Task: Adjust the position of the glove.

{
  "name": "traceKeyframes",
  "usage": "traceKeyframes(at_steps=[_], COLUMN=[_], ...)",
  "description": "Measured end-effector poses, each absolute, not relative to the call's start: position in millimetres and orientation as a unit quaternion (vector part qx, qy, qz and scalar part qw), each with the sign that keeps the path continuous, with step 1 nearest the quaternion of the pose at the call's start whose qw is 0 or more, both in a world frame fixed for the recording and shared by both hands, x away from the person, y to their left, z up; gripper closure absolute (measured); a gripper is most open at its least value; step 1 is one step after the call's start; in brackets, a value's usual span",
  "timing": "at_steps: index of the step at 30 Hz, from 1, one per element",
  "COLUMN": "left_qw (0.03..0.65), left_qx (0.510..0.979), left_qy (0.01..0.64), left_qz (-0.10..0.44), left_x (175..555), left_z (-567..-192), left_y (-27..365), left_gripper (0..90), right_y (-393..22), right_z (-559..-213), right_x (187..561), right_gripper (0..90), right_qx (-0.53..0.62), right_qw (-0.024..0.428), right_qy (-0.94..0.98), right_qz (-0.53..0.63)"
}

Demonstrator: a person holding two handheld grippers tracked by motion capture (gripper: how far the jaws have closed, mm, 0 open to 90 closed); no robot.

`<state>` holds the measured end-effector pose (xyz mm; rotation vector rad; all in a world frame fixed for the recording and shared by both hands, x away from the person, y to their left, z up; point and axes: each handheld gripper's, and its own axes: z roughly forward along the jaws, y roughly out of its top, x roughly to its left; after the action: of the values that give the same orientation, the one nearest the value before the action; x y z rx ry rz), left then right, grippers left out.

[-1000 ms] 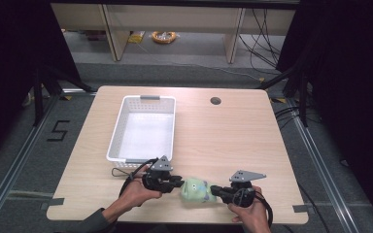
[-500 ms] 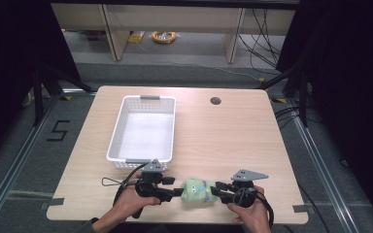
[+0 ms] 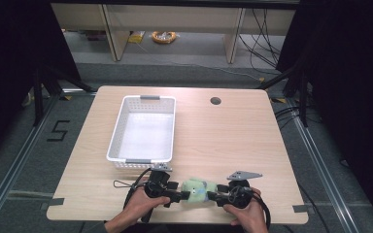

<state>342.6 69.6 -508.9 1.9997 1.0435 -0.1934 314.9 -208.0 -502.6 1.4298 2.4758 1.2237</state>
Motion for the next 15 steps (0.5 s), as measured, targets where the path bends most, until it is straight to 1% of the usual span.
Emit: traceKeyframes(at_steps=[3,4,5,6,7,8,11,15], left_qw=[0.426,0.425,0.425,0.429,0.434,0.434,0.435,0.441], left_qx=[0.796,0.799,0.802,0.8,0.798,0.798,0.794,0.792], left_qy=[0.422,0.417,0.413,0.412,0.409,0.411,0.414,0.408], left_qz=[-0.085,-0.08,-0.076,-0.077,-0.089,-0.085,-0.097,-0.107], left_x=[341.6,342.2,342.7,343.1,344.5,344.8,345.8,346.2], left_z=[-511.3,-510.3,-509.3,-509.8,-510.8,-511.5,-514.4,-515.7], left_y=[67.4,67.1,66.6,66.4,66.7,66.0,64.9,65.0], left_gripper=[34.8,36.3,38.1,40.0,41.1,42.4,44.5,52.1], right_y=[-207.2,-207.0,-207.1,-207.4,-208.0,-208.7,-209.7,-209.1], right_z=[-506.0,-507.6,-507.8,-508.5,-508.8,-508.8,-510.2,-511.5], right_x=[315.5,316.3,316.6,317.4,317.9,318.5,320.5,321.6], right_gripper=[47.0,47.2,47.4,48.3,48.8,49.9,53.0,56.7], right_qx=[0.462,0.458,0.459,0.458,0.458,0.459,0.455,0.452], right_qw=[0.017,0.008,0.009,0.007,0.006,0.005,-0.002,-0.009], right_qy=[0.797,0.797,0.796,0.795,0.794,0.794,0.794,0.794], right_qz=[0.389,0.394,0.394,0.398,0.399,0.399,0.403,0.407])
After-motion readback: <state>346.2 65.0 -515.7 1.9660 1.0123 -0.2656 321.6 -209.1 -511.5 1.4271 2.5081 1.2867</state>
